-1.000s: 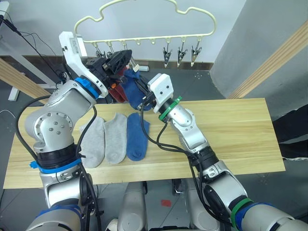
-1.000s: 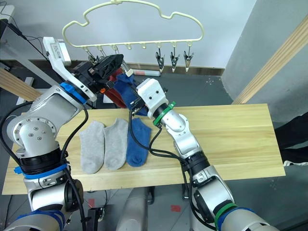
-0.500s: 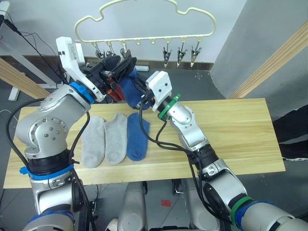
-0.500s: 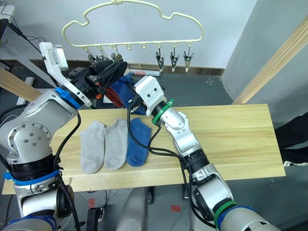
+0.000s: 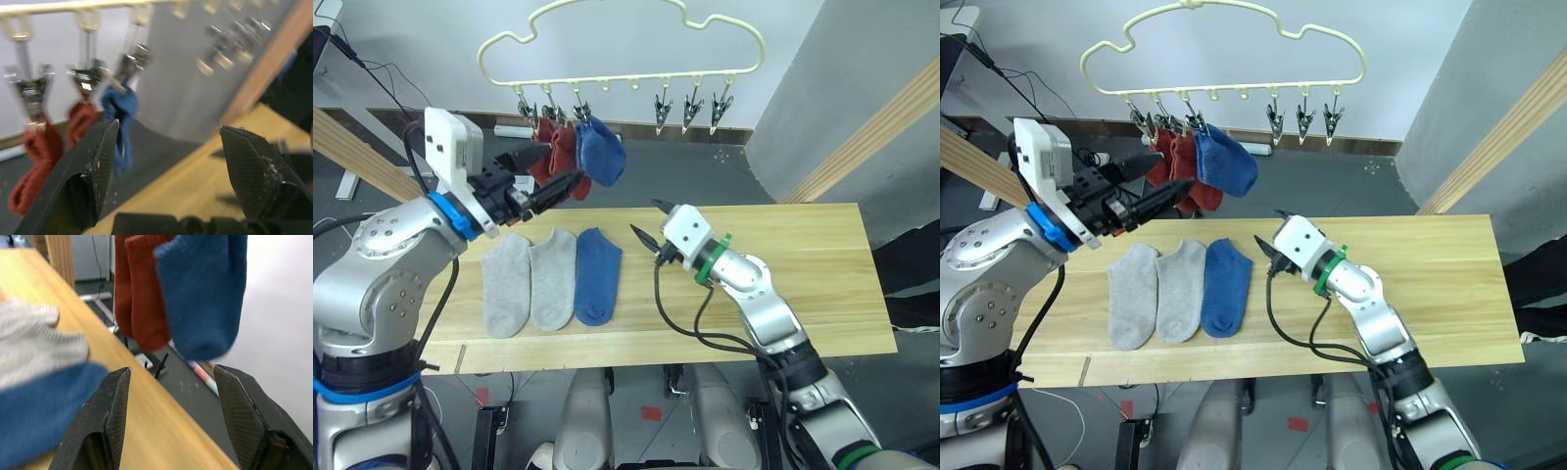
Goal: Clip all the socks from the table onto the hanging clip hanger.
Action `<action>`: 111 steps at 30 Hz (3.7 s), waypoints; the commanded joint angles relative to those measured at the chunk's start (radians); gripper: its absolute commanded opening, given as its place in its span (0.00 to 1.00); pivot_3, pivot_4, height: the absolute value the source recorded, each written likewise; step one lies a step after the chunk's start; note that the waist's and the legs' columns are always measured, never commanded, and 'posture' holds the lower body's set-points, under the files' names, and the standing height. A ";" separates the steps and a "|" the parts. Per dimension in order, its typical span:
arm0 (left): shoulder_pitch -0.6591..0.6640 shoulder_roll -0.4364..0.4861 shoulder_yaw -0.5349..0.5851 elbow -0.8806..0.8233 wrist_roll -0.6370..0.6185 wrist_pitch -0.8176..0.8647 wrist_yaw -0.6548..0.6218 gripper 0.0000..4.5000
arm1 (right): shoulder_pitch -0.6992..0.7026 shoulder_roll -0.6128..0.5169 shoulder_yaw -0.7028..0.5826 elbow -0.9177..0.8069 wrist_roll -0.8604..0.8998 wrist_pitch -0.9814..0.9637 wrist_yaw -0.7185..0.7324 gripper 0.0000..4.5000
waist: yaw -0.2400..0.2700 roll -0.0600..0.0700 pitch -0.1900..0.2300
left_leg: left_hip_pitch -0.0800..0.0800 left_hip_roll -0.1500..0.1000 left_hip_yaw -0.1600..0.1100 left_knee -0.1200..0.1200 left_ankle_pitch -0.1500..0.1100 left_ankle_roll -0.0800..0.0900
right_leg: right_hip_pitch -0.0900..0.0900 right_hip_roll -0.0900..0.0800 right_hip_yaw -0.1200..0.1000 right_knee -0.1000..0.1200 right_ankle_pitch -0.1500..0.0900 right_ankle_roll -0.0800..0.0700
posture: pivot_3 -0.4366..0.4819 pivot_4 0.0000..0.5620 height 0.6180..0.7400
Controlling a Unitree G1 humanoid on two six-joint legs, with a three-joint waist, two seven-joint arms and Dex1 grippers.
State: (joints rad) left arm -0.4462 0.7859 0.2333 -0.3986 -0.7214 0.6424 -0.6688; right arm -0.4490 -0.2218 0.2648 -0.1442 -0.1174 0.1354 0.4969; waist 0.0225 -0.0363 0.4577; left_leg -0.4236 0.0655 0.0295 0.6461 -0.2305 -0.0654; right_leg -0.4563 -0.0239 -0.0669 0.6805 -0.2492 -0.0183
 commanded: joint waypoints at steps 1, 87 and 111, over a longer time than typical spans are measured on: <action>0.030 0.043 -0.021 -0.059 0.035 -0.089 -0.126 0.80 | 0.046 -0.017 -0.037 -0.236 0.046 0.135 0.013 0.62 | 0.000 0.000 0.000 | 0.000 0.000 0.000 0.000 0.000 0.000 | 0.000 0.000 0.000 0.000 0.000 0.000 | 0.50 0.79 1.00; 0.072 -0.140 -0.067 -0.005 0.245 -0.322 -0.027 0.80 | -0.420 0.319 -0.131 -0.011 0.105 0.311 -0.399 0.43 | -0.006 0.000 -0.001 | -0.001 0.000 -0.001 0.000 0.001 0.000 | -0.001 0.001 -0.001 0.000 0.003 -0.005 | 0.49 0.76 1.00; 0.311 -0.327 -0.218 -0.053 0.408 -0.035 0.363 1.00 | -0.423 0.305 -0.143 -0.010 0.108 0.313 -0.392 0.01 | -0.017 0.000 -0.001 | -0.001 0.001 -0.002 0.000 0.001 0.000 | 0.000 0.001 -0.001 0.000 0.003 -0.005 | 0.46 0.80 1.00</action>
State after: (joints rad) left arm -0.1484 0.4697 0.0437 -0.4459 -0.3469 0.6119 -0.3328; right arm -0.8533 0.0806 0.1175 -0.1213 -0.0170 0.4644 0.1021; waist 0.0055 -0.0363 0.4572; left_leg -0.4249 0.0664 0.0277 0.6459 -0.2293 -0.0649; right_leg -0.4567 -0.0229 -0.0678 0.6811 -0.2460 -0.0237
